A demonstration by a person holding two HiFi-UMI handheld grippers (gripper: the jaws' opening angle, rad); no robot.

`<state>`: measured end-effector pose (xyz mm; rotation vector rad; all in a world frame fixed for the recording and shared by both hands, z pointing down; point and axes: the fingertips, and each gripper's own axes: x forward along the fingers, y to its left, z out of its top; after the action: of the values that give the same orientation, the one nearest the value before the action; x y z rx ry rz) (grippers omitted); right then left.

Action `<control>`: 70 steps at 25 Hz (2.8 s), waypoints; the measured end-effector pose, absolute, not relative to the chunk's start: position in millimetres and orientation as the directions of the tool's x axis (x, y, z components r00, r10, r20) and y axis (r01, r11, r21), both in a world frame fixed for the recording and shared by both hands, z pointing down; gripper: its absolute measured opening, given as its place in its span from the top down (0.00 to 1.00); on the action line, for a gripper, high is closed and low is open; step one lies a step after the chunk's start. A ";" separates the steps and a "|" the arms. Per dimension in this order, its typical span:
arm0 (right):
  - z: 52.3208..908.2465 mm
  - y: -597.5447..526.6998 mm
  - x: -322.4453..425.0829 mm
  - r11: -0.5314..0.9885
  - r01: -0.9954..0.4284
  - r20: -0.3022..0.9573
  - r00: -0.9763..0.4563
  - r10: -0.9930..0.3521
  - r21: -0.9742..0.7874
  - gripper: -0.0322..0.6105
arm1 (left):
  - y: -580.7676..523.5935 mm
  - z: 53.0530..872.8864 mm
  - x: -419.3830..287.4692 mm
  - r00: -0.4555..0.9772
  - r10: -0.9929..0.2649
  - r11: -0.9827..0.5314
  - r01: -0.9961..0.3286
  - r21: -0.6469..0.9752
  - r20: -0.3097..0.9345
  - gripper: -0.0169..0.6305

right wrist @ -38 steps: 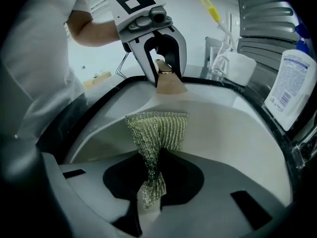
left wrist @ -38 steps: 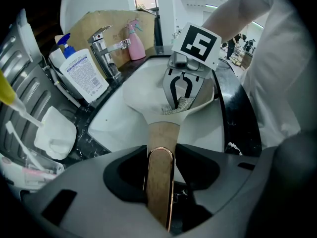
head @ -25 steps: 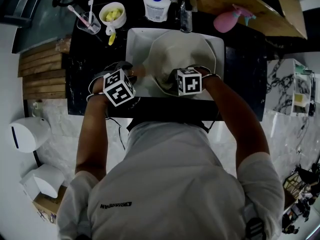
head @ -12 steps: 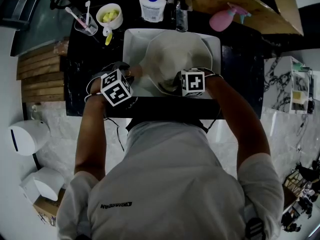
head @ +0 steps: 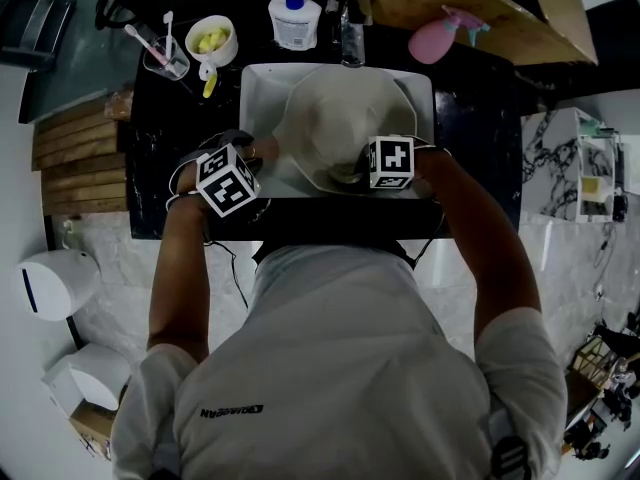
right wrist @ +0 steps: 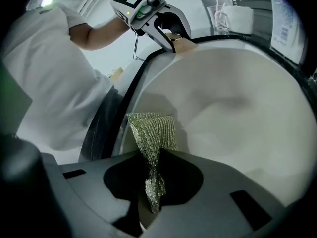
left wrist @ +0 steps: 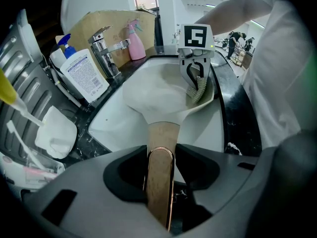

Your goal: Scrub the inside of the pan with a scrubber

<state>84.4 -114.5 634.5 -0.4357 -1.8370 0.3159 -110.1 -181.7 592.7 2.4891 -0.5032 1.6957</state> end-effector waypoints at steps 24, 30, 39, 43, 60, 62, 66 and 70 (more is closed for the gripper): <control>581.7 -293.6 83.4 0.701 0.266 0.750 -0.229 -0.621 0.662 0.83 | -180.5 591.7 -109.6 0.346 -0.215 -0.945 -0.310 -0.105 0.913 0.68; 597.9 -305.3 66.2 0.489 0.523 0.649 -0.175 -0.740 0.698 0.83 | -180.4 591.9 -110.1 0.347 -0.214 -0.945 -0.309 -0.104 0.913 0.68; 630.3 -327.7 73.7 0.496 0.602 0.660 -0.071 -0.748 0.626 0.83 | -180.9 591.4 -109.9 0.350 -0.219 -0.946 -0.305 -0.110 0.911 0.68; 639.9 -335.9 85.6 0.522 0.607 0.670 -0.023 -0.742 0.599 0.83 | -180.9 591.2 -110.0 0.352 -0.217 -0.946 -0.305 -0.108 0.910 0.68; 647.4 -342.1 107.4 0.596 0.582 0.701 0.062 -0.711 0.553 0.83 | -175.2 599.9 -112.5 0.374 -0.189 -0.944 -0.325 -0.063 0.908 0.70; 650.5 -341.4 115.4 0.616 0.576 0.706 0.093 -0.702 0.537 0.83 | -175.5 600.9 -112.7 0.368 -0.188 -0.944 -0.325 -0.064 0.910 0.70; 653.6 -337.7 128.5 0.662 0.547 0.721 0.144 -0.678 0.513 0.83 | -174.6 601.7 -113.2 0.367 -0.180 -0.945 -0.323 -0.056 0.913 0.70; 655.1 -331.2 137.9 0.718 0.503 0.743 0.200 -0.638 0.481 0.83 | -174.6 601.9 -113.3 0.365 -0.179 -0.945 -0.321 -0.057 0.914 0.70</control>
<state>137.9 -331.2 655.1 0.1431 -1.1122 -0.8013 -113.3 -174.6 601.9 2.4846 -0.4580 1.6380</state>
